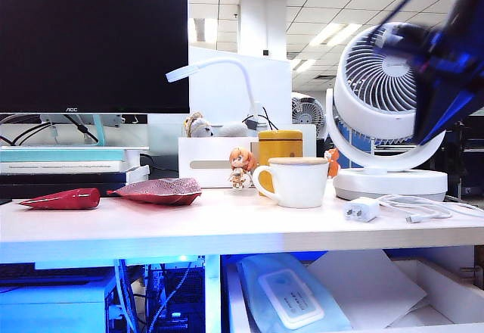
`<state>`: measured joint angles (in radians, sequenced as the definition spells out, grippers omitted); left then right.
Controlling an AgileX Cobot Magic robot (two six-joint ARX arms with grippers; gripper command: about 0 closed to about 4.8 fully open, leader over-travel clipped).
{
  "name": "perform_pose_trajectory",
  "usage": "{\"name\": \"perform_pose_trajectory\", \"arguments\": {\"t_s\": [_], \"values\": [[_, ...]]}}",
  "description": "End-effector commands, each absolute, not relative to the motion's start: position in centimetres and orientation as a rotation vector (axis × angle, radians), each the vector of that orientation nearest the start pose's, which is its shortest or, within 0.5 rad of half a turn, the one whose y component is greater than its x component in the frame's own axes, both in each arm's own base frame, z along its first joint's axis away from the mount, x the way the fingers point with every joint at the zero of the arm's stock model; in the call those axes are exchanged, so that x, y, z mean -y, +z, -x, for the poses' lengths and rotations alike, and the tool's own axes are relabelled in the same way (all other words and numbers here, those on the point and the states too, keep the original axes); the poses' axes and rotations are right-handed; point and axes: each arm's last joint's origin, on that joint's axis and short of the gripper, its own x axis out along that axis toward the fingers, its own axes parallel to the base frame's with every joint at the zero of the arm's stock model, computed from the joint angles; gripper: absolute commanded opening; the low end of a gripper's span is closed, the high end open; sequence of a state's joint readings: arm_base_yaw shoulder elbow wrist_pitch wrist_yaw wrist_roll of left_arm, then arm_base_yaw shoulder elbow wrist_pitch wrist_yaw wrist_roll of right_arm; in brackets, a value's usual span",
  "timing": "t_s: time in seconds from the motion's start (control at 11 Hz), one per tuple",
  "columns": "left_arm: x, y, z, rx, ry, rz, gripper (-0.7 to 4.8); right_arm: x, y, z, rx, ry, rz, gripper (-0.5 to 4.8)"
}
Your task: Open the drawer, place the cleaning sponge inside, then close the drawer.
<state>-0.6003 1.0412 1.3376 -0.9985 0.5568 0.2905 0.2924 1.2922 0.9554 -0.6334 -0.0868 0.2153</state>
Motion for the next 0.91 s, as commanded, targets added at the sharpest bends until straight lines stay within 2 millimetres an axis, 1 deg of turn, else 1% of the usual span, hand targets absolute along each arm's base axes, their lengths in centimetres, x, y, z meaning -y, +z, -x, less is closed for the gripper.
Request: {"name": "perform_pose_trajectory", "arguments": {"t_s": [0.09, 0.18, 0.27, 0.36, 0.54, 0.64, 0.73, 0.91], "values": [[11.1, 40.3, -13.5, -0.557, -1.210, -0.258, -0.06, -7.3, 25.1, -21.9, -1.186, 0.280, -0.120, -0.03], [11.1, 40.3, -13.5, -0.556, -1.210, -0.259, -0.06, -7.3, 24.2, -21.3, -1.248, 0.277, -0.106, -0.03], [11.1, 40.3, -13.5, -0.556, -1.210, -0.258, -0.06, -7.2, 22.5, -20.5, -1.322, 0.308, -0.138, -0.03], [11.1, 40.3, -13.5, -0.556, -1.210, -0.258, -0.06, -6.9, 20.5, -19.5, -1.395, 0.296, -0.134, -0.03], [11.1, 40.3, -13.5, -0.556, -1.210, -0.258, -0.06, -6.4, 17.7, -18.3, -1.449, 0.256, -0.106, -0.03], [11.1, 40.3, -13.5, -0.556, -1.210, -0.258, -0.06, -6.3, 17.1, -18.1, -1.455, 0.244, -0.098, -0.03], [11.1, 40.3, -13.5, -0.556, -1.210, -0.258, -0.06, -6.2, 15.0, -17.9, -1.507, 0.218, -0.079, -0.03], [11.1, 40.3, -13.5, -0.557, -1.210, -0.258, -0.06, -6.4, 14.2, -18.7, -1.495, 0.204, -0.067, -0.03]]}}
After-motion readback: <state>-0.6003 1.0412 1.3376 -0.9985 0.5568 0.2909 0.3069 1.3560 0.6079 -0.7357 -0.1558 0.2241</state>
